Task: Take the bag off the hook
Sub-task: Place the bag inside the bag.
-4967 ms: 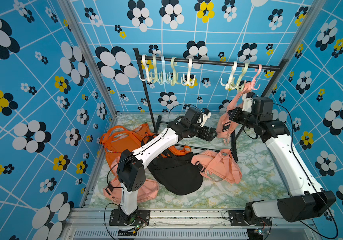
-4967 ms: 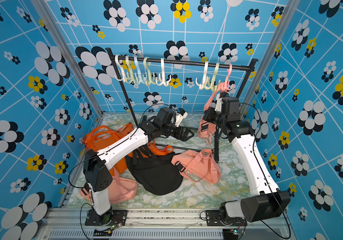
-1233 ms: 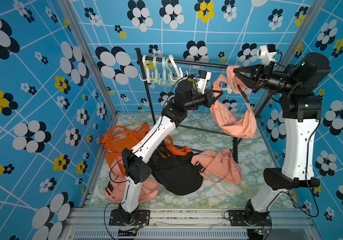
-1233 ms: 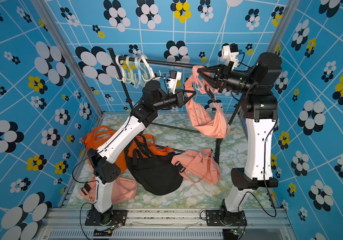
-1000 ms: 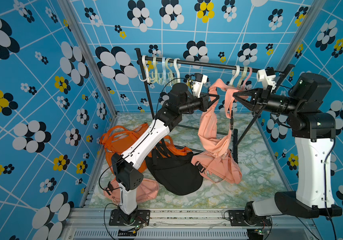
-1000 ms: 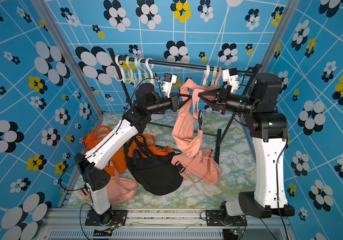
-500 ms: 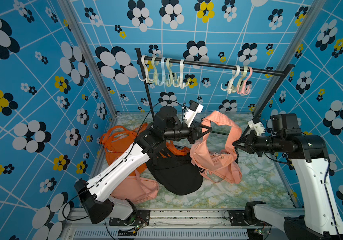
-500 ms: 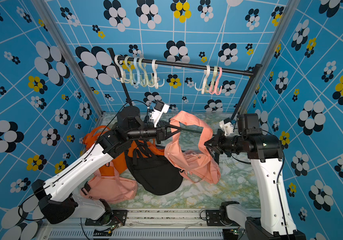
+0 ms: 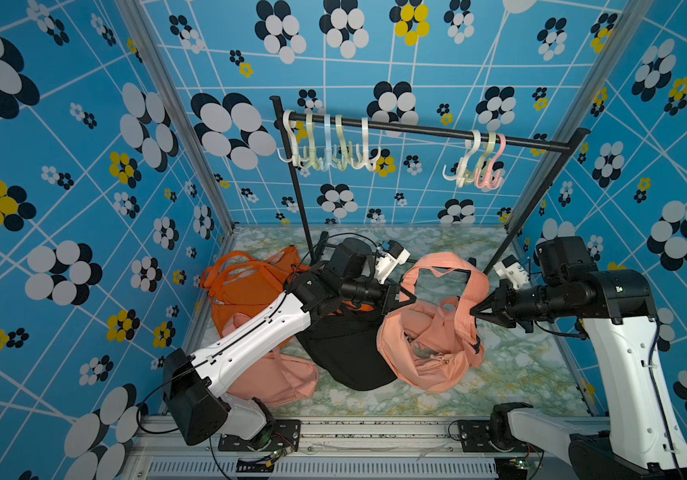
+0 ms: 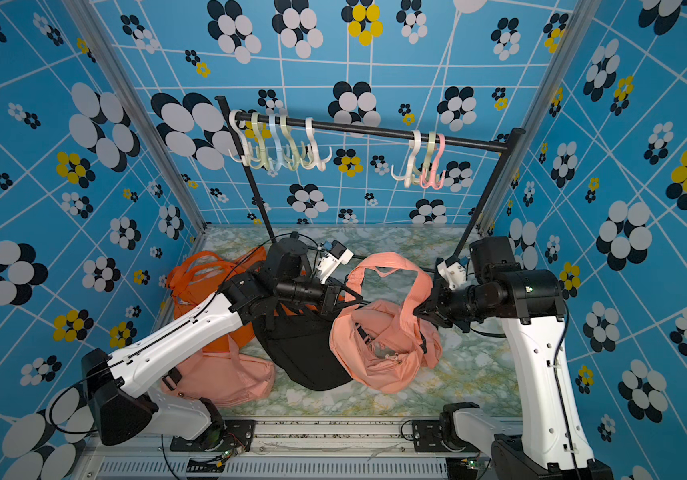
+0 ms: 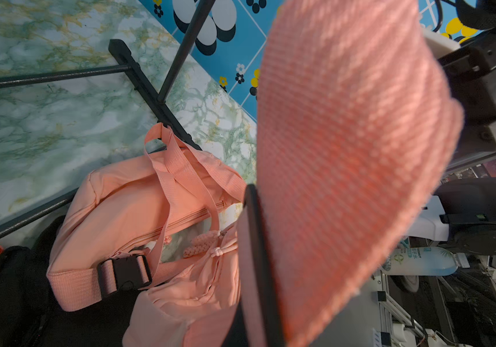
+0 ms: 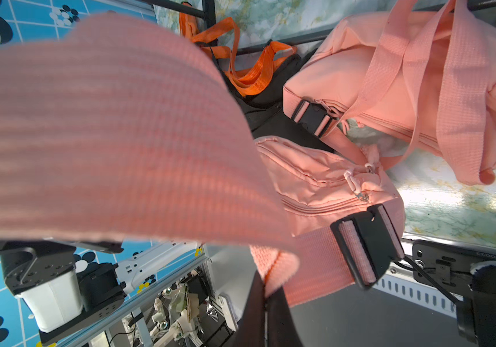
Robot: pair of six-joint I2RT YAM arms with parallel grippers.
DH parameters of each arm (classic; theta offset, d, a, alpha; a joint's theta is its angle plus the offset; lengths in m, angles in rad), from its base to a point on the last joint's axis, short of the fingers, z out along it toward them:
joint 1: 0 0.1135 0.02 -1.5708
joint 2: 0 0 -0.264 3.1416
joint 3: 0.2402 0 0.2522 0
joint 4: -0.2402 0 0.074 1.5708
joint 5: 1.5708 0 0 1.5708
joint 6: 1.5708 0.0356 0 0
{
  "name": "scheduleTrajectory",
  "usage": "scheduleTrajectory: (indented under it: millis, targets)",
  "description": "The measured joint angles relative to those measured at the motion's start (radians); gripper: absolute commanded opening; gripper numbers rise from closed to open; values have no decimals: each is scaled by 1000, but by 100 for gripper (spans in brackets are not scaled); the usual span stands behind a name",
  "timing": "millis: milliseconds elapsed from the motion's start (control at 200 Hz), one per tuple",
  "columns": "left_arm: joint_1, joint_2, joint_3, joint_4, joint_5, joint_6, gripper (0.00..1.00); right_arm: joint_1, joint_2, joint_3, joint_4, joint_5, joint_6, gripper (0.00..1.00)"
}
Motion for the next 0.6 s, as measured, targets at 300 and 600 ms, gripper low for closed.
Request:
scheduleTrajectory:
  millis: [300, 600]
  targets:
    - [2, 179, -77, 16, 16, -14, 0, 102, -6, -307, 50, 73, 6, 0]
    - [21, 353, -102, 103, 34, -64, 0, 103, 81, -584, 274, 227, 55, 0]
